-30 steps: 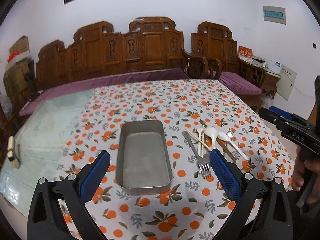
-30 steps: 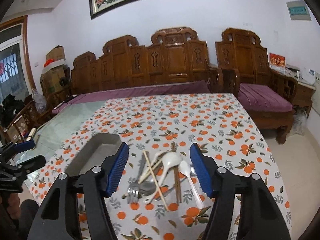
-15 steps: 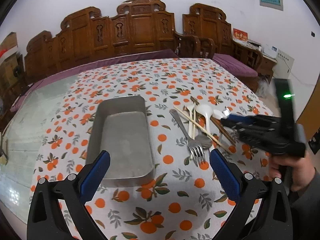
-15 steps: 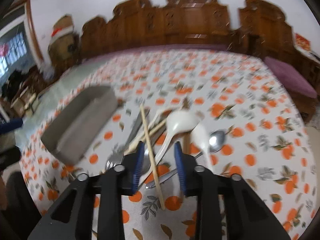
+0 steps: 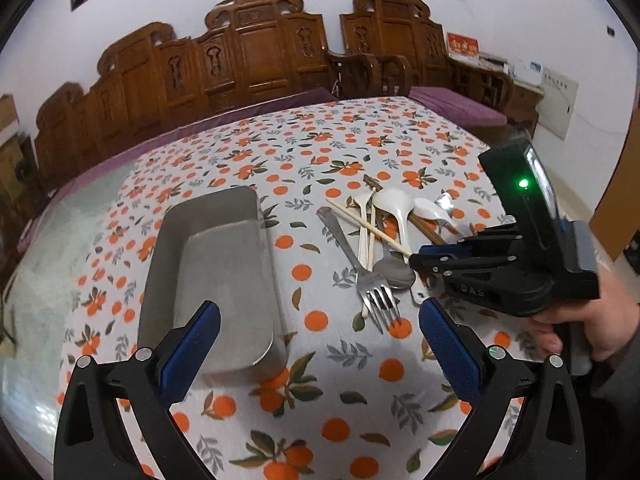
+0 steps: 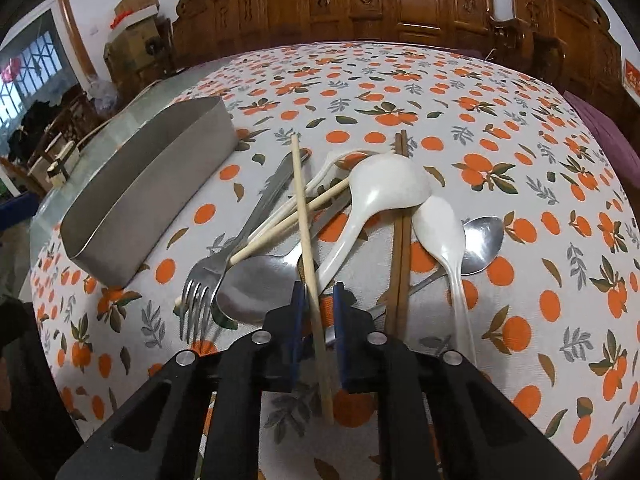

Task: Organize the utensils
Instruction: 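Reach the right tool into the utensil pile and grasp a wooden chopstick, then grasp a metal fork with the left tool while the right tool holds the chopstick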

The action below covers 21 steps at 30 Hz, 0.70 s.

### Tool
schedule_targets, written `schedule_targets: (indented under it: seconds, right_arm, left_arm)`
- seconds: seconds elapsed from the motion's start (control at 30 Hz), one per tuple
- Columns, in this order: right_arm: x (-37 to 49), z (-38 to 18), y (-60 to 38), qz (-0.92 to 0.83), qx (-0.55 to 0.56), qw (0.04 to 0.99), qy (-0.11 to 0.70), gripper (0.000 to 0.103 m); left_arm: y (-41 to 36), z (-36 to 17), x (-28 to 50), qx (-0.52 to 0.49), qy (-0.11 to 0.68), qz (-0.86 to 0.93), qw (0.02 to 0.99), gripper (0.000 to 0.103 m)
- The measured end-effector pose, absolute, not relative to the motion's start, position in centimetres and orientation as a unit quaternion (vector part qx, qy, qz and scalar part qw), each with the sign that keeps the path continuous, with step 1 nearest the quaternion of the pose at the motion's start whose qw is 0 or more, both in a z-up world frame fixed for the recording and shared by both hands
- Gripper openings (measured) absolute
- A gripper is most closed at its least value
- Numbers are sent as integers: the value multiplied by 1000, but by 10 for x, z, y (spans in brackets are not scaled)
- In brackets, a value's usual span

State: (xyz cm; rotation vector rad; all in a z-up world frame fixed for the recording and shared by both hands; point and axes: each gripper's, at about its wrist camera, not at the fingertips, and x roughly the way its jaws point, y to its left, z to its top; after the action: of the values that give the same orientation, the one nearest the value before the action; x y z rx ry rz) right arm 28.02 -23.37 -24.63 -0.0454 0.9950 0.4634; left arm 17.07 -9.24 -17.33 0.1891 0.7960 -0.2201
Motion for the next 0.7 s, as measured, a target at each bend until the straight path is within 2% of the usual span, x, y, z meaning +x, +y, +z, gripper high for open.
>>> schedule_targets:
  seconds: [0.07,0.27,0.37,0.6,0.7]
  right_arm:
    - [280,-247,-235,220,-21,852,475,6]
    - [276,-227,-249,241,20,862,445,6]
    - [276,-218,-258,236,34,870,431,6]
    - [279,-212,-271,220,42,879,422,6]
    - [279,-211,-271,220,42,880,420,6]
  left_arm:
    - [-94,-175,176,87,393,-108,909,96]
    - [-103,-182,187,97,409,-112,900,96]
    - [-107,-184,195,90,420,-119,895,93]
    - [-124,-198,218,73,450,-131,880,70]
    - [-133,-208,227,68,464,-136,873,63]
